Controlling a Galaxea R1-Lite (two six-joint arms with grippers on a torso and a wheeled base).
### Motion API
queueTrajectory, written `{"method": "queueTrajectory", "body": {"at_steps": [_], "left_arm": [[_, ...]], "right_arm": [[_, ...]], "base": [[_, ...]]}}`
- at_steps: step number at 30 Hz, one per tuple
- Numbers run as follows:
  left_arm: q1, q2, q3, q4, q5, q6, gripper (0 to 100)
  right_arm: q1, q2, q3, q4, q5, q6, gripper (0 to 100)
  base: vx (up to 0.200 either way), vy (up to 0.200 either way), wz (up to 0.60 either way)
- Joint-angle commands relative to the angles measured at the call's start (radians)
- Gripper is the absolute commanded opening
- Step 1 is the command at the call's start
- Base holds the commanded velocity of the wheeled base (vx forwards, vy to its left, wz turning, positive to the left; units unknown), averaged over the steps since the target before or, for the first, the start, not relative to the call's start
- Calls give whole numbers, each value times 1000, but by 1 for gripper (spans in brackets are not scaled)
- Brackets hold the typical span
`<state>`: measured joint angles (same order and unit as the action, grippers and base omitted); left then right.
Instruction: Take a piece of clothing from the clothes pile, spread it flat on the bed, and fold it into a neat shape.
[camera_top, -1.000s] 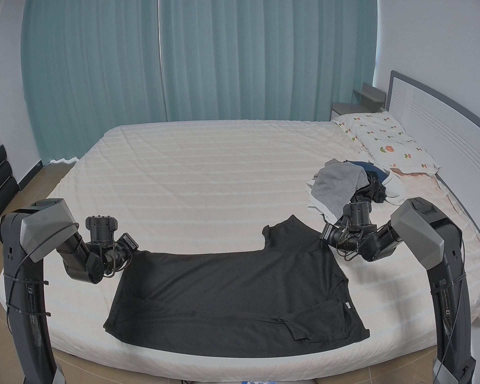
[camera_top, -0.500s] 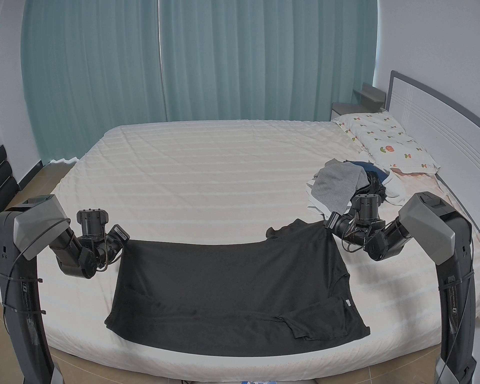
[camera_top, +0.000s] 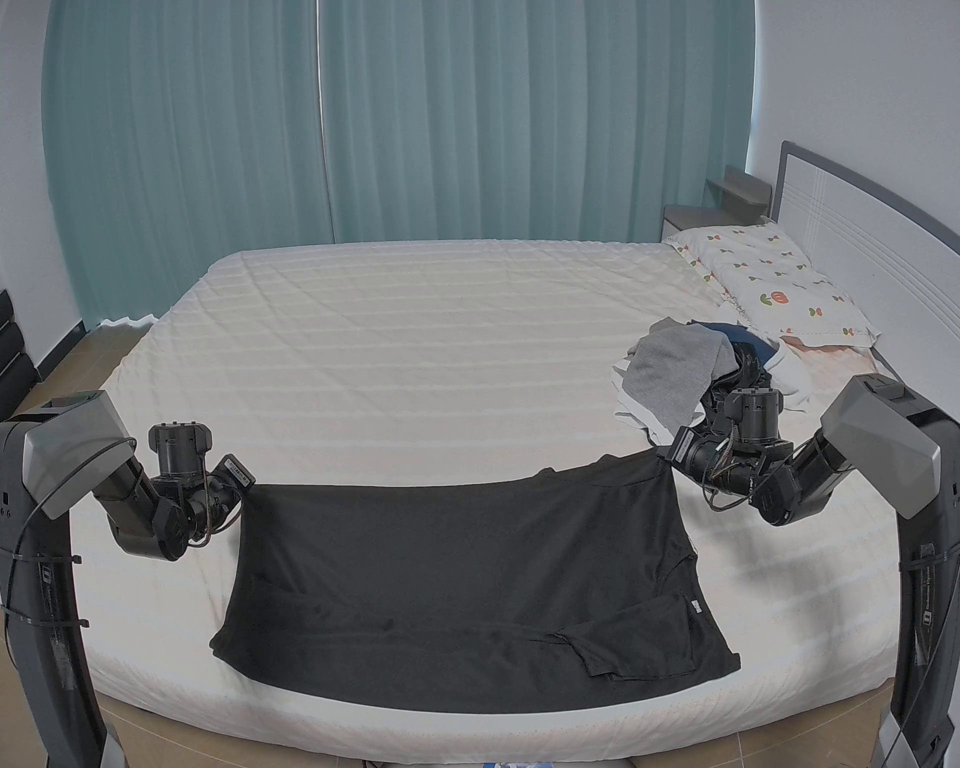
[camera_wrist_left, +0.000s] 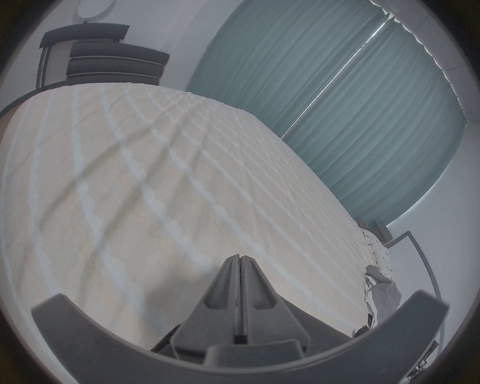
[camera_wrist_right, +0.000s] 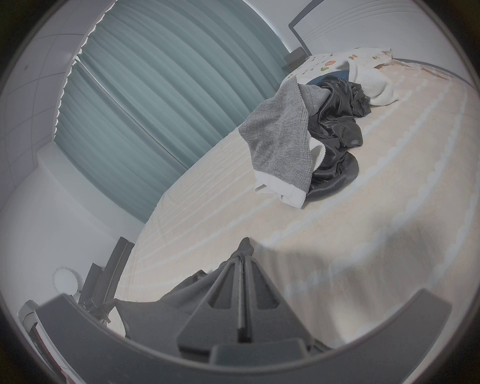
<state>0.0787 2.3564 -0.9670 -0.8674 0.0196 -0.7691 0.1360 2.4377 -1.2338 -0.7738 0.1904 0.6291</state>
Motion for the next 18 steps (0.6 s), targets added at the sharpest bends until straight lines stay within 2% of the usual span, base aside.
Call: {"method": "queueTrajectory", "body": {"at_steps": [1, 11, 18], "left_arm": [[9, -14, 31, -22, 0, 25, 0], [18, -68, 82, -38, -10, 83, 0], [18, -77, 180, -71, -12, 188, 0]], "right_arm": [[-7, -60, 66, -2, 21, -6, 0], [-9, -143, 206, -2, 49, -16, 0], [-10, -216, 336, -2, 72, -65, 0]], "base": [[0, 0, 0], [0, 0, 0], [0, 0, 0]]}}
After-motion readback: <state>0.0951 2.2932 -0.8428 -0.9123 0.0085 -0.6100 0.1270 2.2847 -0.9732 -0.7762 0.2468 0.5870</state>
